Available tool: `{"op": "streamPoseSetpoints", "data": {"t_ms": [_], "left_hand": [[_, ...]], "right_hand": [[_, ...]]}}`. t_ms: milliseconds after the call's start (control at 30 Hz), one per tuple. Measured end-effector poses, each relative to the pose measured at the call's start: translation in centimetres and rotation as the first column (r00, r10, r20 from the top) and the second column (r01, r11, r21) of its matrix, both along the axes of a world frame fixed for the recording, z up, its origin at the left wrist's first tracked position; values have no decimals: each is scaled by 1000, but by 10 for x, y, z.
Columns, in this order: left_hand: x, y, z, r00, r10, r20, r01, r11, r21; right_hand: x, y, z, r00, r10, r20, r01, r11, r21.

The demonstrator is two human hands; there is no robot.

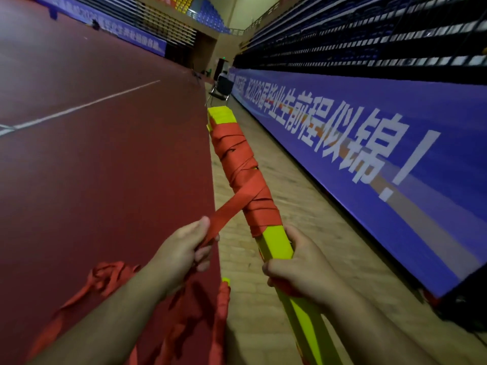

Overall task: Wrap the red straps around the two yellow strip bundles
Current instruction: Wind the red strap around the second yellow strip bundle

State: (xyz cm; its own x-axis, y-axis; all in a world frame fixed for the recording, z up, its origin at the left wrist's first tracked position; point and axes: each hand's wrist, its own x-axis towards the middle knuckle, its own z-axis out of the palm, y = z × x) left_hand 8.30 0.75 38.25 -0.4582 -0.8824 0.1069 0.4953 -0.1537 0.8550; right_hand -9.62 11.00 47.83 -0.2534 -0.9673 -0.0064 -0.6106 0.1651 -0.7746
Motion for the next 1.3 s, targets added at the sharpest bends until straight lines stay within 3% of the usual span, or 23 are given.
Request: {"op": "streamPoseSetpoints", "data": {"t_ms": [67, 167, 300, 400, 500, 633, 800, 900, 967, 1033, 1100, 1133, 1200, 1233, 1300], "left_hand": [[-5, -4, -15, 997, 0, -73, 3, 999, 44], [-11, -12, -28, 999, 43, 12, -43, 999, 7], [-16, -30, -40, 996, 28, 89, -25, 999, -27], [-22, -37, -47, 999, -11, -45, 12, 1000, 29], [-24, -46, -50, 994, -64, -88, 56, 995, -87], [-17, -58, -47, 985, -131, -109, 108, 975, -193], [-3, -67, -49, 967, -249, -56, 233, 950, -210], [-6, -68, -45, 973, -208, -101, 185, 963, -194], [-9, -71, -40, 987, -45, -156, 36, 998, -57], [-9, -75, -32, 978, 134, -161, -120, 988, 94], [-11, -74, -26, 968, 232, -101, -216, 965, 148], [-13, -71, -22, 963, 263, -58, -252, 956, 150], [-18, -67, -25, 960, 282, -4, -279, 952, 123], [-21, -65, -28, 963, 268, 4, -267, 957, 110], [-24, -62, -33, 965, 262, 18, -263, 961, 84]], "right_hand": [[1, -13, -11, 1000, 2, 9, -2, 1000, 5], [-1, -33, -31, 999, -18, 43, 19, 1000, -18], [-5, -49, -59, 957, 100, 272, -104, 995, -3], [0, -50, -62, 815, 272, 512, -337, 941, 38], [2, -62, -62, 704, 388, 594, -467, 884, -23], [-2, -80, -72, 602, 361, 712, -512, 859, -3], [2, -84, -88, 357, 290, 888, -684, 728, 38], [-1, -87, -90, 333, 219, 917, -705, 703, 88], [-6, -84, -93, 454, 175, 874, -637, 749, 181], [-10, -77, -99, 671, 188, 717, -493, 835, 244], [-10, -73, -108, 928, 225, 298, -306, 915, 263], [-9, -72, -115, 975, 219, 25, -218, 940, 263], [-5, -68, -134, 932, 168, -322, -90, 966, 244], [-3, -66, -144, 916, 136, -377, -50, 972, 229], [1, -60, -157, 948, 42, -315, 9, 987, 159]]}}
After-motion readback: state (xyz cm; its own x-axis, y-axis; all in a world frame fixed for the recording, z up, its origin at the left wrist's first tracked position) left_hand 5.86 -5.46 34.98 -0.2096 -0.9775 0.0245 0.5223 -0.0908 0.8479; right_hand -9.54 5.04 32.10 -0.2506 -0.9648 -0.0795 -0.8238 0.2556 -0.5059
